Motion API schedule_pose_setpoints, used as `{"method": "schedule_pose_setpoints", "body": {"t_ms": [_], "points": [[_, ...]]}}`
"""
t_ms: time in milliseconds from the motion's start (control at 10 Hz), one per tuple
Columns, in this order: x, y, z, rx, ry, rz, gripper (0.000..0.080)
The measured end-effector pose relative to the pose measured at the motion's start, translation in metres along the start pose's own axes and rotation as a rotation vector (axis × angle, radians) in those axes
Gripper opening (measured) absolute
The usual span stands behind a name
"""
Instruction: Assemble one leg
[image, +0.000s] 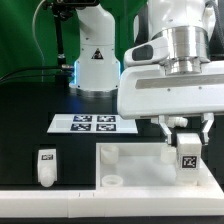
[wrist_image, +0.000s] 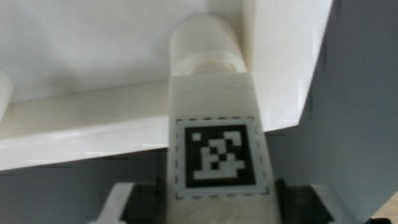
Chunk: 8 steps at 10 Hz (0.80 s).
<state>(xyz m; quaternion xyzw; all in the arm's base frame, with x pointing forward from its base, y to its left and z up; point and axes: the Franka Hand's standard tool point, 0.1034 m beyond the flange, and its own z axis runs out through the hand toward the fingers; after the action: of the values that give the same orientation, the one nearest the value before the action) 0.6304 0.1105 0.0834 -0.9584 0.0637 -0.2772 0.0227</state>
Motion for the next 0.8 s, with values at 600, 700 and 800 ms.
{"method": "schedule_pose_setpoints", "body": {"t_ms": [600,700,800], "points": [[0.009,0.0,0.004,-0.03,-0.357,0.044,0.0648],[0.016,0.007,0.007,-0.04,-0.443,0.063,0.0648],[0.019,0.009,0.008,-0.047,-0.499,0.078,0.0648]]}}
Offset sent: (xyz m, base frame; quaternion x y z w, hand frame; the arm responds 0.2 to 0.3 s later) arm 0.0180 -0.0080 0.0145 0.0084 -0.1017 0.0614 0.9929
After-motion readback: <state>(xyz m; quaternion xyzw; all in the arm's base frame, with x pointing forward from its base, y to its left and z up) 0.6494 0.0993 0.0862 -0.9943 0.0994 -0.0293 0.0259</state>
